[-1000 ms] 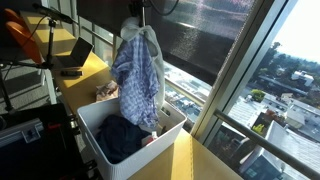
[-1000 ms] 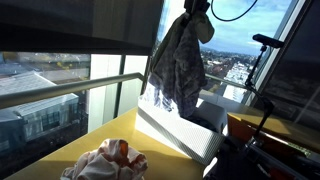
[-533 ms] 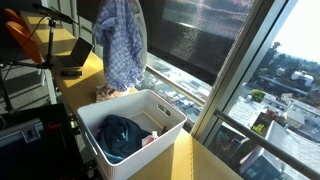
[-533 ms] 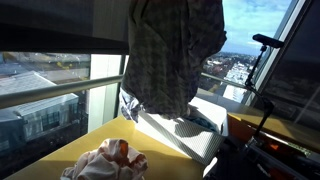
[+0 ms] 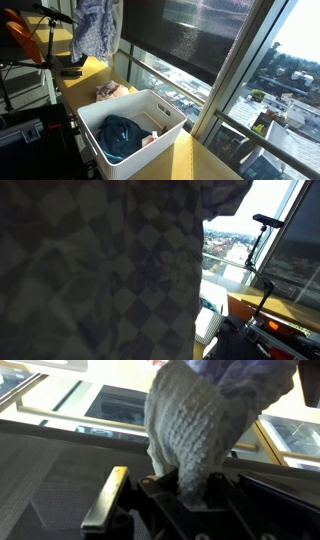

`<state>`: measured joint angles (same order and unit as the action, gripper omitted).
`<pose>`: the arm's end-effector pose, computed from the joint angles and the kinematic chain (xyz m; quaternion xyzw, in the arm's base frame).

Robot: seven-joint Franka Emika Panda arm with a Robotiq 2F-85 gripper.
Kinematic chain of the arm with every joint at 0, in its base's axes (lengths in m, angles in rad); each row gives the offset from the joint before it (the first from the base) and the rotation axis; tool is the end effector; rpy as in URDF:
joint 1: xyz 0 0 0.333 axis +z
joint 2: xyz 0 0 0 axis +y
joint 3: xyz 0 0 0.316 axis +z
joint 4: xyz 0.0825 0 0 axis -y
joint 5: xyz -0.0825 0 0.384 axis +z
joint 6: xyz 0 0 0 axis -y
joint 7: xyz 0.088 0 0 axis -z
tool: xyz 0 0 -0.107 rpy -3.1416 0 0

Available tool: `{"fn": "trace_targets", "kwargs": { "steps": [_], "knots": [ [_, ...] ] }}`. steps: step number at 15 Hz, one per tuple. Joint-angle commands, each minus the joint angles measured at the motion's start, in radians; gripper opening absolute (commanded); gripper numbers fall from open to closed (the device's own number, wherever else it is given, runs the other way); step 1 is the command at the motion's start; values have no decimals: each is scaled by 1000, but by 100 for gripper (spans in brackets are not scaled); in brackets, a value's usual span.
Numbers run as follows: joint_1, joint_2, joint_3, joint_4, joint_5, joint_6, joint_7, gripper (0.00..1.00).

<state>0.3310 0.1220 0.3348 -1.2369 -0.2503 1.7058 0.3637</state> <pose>0.4924 0.3350 0.7329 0.9693 0.1376 0.2035 0.0059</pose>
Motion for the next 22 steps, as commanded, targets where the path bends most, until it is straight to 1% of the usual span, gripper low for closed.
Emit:
{"fn": "trace_targets", "kwargs": {
  "steps": [1, 2, 5, 9, 12, 13, 16, 19, 22],
  "knots": [
    [42, 112, -22, 107, -9, -43, 5, 3],
    [19, 116, -6, 90, -1, -35, 3, 3],
    [-21, 101, -18, -11, 48, -2, -6, 3],
    [-104, 62, -42, -207, 108, 56, -14, 3],
    [-172, 54, -61, -326, 149, 102, -28, 3],
    [-148, 59, -107, -349, 166, 114, -34, 3],
    [-139, 65, -132, -431, 171, 151, -30, 3],
    [-114, 72, -127, -494, 158, 174, -16, 3],
    [-73, 91, -114, -539, 148, 192, -5, 3]
  ]
}}
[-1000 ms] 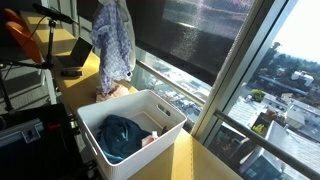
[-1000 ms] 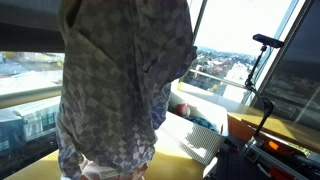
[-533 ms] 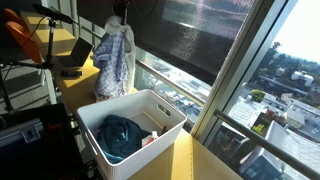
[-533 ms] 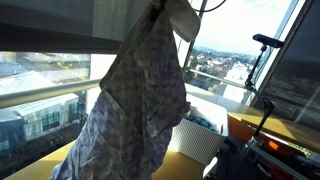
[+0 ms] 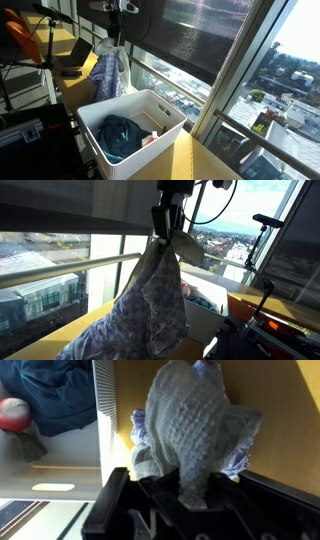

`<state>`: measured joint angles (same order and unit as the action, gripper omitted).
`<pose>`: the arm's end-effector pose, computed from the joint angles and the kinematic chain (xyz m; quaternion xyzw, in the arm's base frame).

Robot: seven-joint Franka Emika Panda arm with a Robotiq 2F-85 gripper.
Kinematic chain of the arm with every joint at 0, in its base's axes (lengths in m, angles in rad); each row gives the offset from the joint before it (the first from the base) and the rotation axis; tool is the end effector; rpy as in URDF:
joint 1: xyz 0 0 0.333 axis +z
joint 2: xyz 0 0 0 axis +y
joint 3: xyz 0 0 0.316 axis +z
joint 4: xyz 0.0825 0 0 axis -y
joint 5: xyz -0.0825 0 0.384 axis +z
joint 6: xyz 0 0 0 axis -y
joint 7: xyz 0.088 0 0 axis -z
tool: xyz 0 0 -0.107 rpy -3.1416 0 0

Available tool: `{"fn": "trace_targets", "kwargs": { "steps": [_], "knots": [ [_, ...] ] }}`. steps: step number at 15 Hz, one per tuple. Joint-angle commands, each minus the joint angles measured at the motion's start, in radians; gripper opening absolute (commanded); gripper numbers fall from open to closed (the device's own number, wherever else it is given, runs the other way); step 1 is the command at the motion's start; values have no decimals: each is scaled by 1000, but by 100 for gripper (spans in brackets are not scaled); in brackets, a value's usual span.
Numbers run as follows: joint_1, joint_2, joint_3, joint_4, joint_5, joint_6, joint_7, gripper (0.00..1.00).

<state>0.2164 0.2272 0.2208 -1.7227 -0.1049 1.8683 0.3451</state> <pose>0.5664 0.2460 0.4462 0.9971 0.0614 -0.0254 0.0373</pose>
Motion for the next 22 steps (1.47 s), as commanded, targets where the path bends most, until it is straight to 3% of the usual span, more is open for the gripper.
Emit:
{"fn": "trace_targets", "kwargs": {
  "steps": [1, 3, 4, 6, 13, 15, 22],
  "knots": [
    [59, -3, 4, -61, -5, 33, 18, 3],
    [85, 15, 4, -70, -17, 38, 26, 3],
    [92, 20, 0, -72, -25, 38, 29, 36],
    [94, 25, -13, -68, -40, 32, 28, 44],
    [-11, -50, -104, -86, -49, 41, -3, 95],
    [-57, -62, -140, -114, -56, 70, -8, 100],
    [-176, -15, -248, -308, -85, 285, 10, 100]
  ]
}}
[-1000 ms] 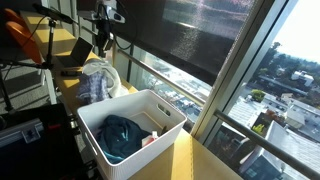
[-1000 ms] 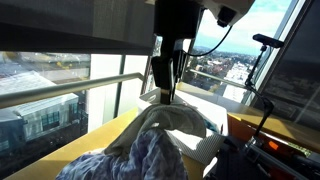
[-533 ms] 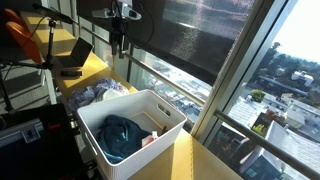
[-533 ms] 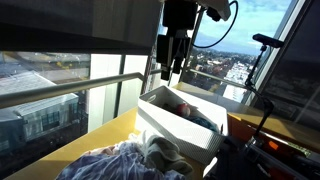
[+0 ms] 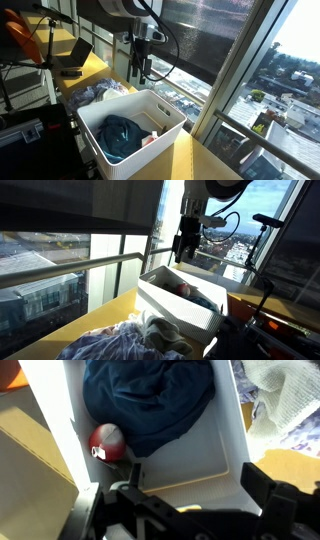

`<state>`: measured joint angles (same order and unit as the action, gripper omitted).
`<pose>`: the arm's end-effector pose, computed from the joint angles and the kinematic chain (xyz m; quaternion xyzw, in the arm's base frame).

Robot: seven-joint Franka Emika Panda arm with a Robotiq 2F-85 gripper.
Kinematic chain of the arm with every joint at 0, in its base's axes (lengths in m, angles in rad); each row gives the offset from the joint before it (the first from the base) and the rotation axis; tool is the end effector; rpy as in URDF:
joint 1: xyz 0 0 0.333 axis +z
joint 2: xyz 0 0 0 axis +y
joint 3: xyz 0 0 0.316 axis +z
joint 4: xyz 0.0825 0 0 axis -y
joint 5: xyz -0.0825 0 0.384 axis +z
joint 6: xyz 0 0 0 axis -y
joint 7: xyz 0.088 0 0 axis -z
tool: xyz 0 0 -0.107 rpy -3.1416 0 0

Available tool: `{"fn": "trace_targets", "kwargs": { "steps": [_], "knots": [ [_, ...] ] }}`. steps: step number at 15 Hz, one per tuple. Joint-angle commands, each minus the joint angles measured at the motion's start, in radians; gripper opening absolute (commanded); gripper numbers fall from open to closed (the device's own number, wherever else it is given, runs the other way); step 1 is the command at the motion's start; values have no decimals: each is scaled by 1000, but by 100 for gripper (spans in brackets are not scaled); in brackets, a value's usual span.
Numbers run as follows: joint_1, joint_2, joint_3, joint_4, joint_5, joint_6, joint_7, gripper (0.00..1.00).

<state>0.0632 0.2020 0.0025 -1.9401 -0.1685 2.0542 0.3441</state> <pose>0.5899 0.0297 0.3741 0.9918 -0.0962 -0.0281 0.0799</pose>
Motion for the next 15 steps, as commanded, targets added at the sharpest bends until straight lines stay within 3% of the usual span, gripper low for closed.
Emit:
{"fn": "trace_targets", "kwargs": {
  "steps": [1, 7, 12, 15],
  "knots": [
    [-36, 25, -43, -121, -25, 135, 8, 100],
    [-52, 163, -85, -201, -9, 311, 21, 100],
    [-33, 341, -95, -188, 7, 525, 7, 100],
    [-25, 442, -118, -162, 12, 596, 0, 100]
  ]
}}
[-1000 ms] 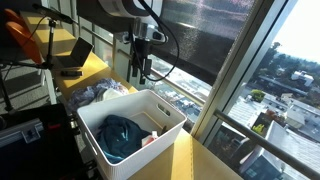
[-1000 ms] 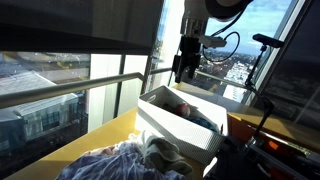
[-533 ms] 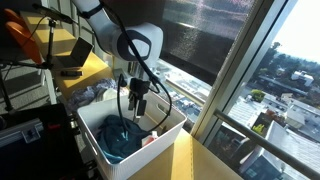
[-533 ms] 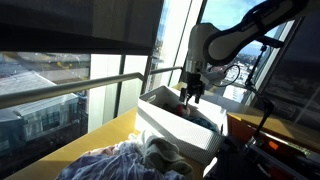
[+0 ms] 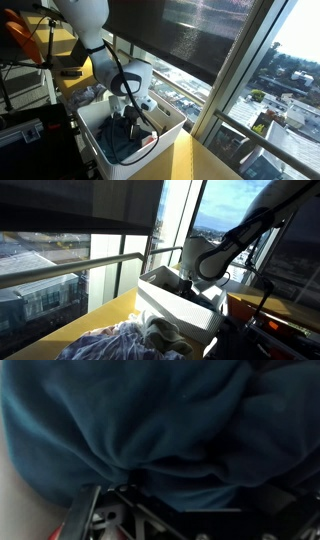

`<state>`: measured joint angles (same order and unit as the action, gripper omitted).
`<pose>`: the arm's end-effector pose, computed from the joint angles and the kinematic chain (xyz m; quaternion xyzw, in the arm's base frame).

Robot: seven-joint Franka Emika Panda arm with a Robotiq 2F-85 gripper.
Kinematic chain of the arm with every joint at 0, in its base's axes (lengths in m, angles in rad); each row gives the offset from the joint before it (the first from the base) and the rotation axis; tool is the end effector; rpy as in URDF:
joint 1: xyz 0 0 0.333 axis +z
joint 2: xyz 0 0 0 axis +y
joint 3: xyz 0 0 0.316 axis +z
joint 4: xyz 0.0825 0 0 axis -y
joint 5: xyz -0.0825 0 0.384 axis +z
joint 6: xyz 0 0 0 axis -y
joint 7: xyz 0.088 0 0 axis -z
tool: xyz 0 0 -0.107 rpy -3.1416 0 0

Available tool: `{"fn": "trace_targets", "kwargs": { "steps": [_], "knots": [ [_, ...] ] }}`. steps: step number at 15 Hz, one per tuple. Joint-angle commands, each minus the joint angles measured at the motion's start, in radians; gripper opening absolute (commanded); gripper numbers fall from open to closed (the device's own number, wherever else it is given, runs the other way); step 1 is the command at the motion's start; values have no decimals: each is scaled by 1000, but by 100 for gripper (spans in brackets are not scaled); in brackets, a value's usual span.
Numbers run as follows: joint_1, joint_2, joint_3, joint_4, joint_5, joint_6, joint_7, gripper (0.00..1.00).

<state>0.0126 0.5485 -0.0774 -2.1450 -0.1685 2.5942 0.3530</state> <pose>0.5518 -0.0343 0.1347 0.9885 -0.1293 -0.0407 0.0671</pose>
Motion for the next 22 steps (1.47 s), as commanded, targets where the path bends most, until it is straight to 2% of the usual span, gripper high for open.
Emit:
{"fn": "trace_targets", "kwargs": {
  "steps": [1, 2, 3, 4, 14, 17, 22],
  "knots": [
    [28, 119, -48, 54, 15, 60, -9, 100],
    [29, 137, -55, 64, 20, 53, -9, 100],
    [29, 142, -58, 73, 29, 38, -10, 75],
    [29, 135, -58, 77, 37, 26, -11, 74],
    [57, -77, -34, 31, 67, -111, -2, 1],
    [76, -212, -29, 21, 58, -193, 2, 0],
    [78, -401, -5, 75, 36, -293, 7, 0]
  ]
}}
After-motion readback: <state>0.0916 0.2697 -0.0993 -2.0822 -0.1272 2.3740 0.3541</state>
